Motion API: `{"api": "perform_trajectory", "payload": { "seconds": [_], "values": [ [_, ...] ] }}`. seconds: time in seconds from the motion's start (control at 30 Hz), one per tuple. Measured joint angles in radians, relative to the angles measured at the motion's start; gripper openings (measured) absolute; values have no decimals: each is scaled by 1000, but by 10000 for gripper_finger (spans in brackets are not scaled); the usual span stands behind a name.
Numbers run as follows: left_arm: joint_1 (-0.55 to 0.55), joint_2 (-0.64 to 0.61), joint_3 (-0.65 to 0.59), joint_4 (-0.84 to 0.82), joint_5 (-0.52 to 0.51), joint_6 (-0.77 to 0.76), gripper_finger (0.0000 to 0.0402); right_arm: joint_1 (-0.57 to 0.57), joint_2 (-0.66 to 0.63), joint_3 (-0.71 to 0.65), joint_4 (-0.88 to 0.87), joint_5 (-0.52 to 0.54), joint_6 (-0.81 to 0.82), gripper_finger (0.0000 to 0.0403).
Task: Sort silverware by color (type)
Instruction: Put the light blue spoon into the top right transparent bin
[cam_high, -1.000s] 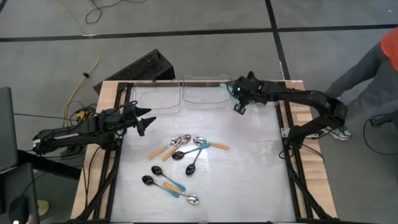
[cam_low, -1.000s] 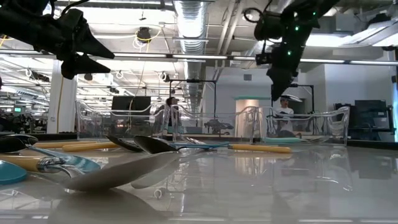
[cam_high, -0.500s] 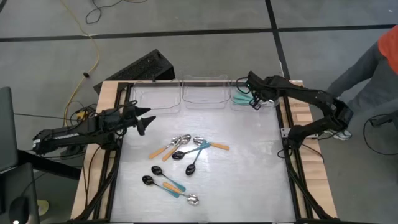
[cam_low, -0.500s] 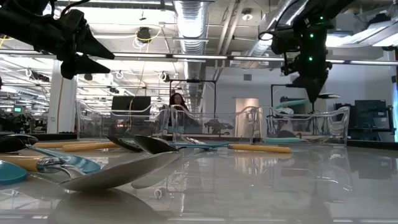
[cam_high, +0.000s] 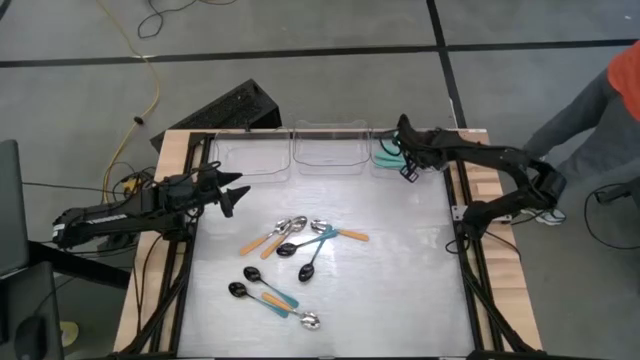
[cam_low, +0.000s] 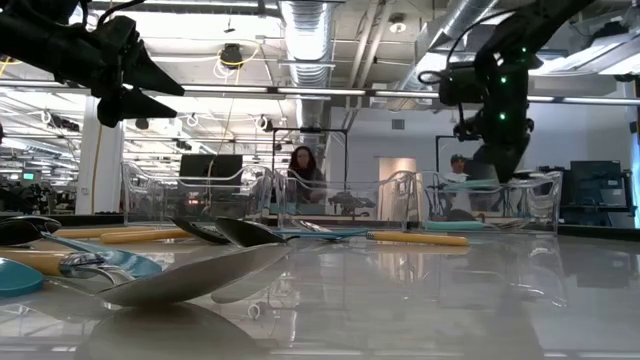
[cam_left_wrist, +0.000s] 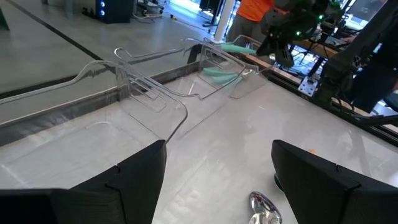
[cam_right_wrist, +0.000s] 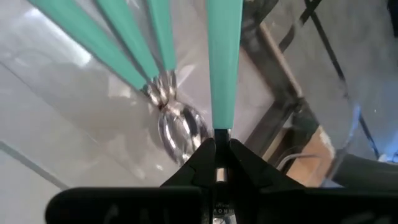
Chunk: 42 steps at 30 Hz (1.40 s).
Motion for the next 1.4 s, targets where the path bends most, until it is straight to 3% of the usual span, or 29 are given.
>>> {"api": "perform_trajectory", "payload": {
  "seconds": [0.77,1.4],
  "values": [
    [0,0,0,0,7,-1,277,-65,0,-150,235,-105,-11,50],
    [0,0,0,0,8,-2,277,-70,0,-149,240,-149,-8,72]
  ]
}}
